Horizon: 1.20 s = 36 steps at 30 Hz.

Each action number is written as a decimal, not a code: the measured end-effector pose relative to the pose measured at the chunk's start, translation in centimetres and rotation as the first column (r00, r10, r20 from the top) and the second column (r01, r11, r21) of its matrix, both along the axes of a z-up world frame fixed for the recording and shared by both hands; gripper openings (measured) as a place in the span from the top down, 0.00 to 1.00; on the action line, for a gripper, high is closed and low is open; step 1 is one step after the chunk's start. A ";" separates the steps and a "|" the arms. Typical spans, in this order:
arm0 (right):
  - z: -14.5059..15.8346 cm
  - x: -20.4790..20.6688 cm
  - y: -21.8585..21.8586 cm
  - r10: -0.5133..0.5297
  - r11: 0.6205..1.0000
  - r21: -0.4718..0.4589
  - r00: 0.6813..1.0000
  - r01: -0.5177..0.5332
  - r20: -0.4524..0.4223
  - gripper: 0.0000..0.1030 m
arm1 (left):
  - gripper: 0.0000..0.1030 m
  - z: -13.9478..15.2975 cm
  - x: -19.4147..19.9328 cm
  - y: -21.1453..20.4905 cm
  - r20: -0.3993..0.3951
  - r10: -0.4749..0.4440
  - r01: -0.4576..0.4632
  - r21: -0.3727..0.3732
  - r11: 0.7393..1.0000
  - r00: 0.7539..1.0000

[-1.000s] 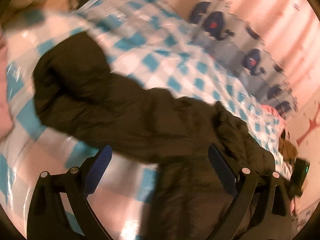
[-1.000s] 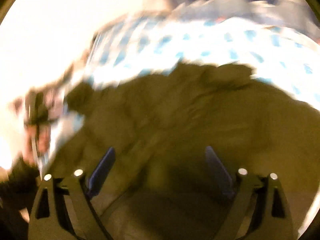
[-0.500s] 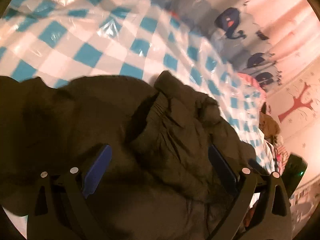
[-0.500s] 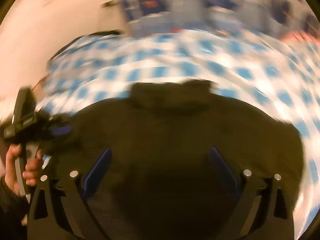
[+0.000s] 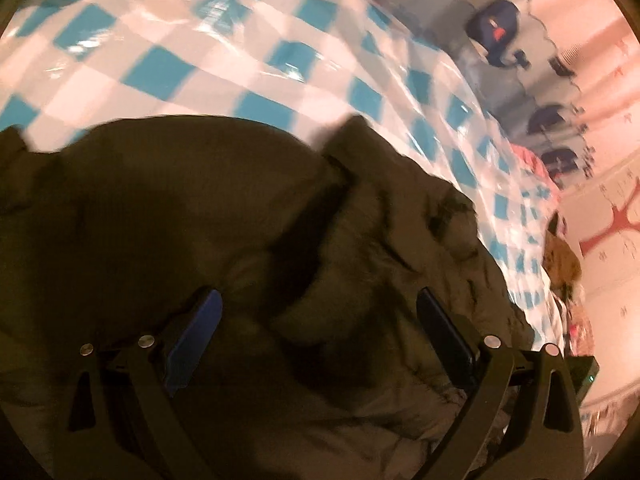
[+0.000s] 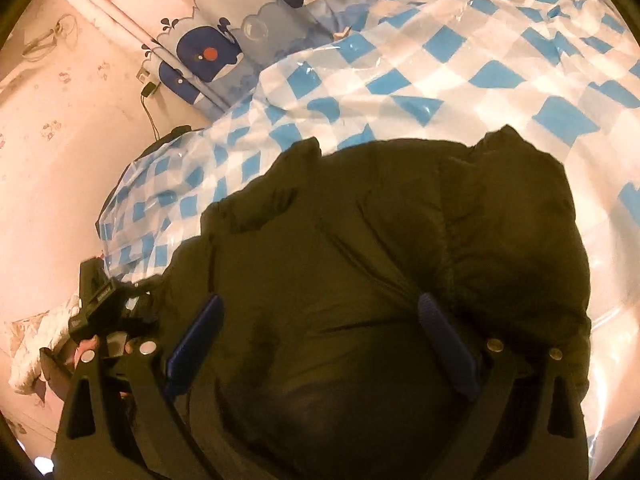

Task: Fold large clothes
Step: 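Press the folded jacket flat with both tools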

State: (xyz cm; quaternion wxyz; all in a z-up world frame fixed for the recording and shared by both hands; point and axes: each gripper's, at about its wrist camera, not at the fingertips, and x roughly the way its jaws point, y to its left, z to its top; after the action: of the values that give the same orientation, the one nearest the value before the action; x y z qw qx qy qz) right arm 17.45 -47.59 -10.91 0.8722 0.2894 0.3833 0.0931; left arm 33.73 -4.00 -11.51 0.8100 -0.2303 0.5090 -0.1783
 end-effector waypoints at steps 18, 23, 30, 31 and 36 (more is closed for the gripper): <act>-0.2 0.4 -0.1 -0.176 0.946 -0.297 0.976 0.132 -0.126 0.07 | 0.77 1.3 -5.1 5.0 0.033 0.012 -0.017 0.161 0.987 0.999; -0.3 0.4 1.0 -0.116 0.967 -0.239 0.987 0.086 -0.111 0.07 | 0.65 4.7 -7.8 8.0 0.169 0.150 -0.187 0.230 0.955 0.974; 1.1 -0.7 0.0 -0.155 0.972 -0.179 0.988 0.151 -0.009 0.07 | 0.36 9.3 -7.8 4.4 0.397 0.148 -0.256 0.234 0.938 0.906; 1.3 -1.1 -0.8 -0.168 0.981 -0.095 0.986 0.169 0.021 0.07 | 0.36 8.6 -6.9 2.9 0.370 0.087 -0.185 0.238 0.953 0.925; 2.4 -3.1 -5.8 -0.199 0.945 0.289 0.969 0.150 0.147 0.07 | 0.36 0.2 -3.0 -1.1 0.056 -0.106 0.075 0.404 0.912 0.993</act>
State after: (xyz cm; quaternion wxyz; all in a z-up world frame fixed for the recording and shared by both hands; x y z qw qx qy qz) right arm 14.33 -53.42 -8.51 0.8582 0.4318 0.2615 0.0925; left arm 30.72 -5.12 -11.29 0.8497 -0.0286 0.5135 -0.1162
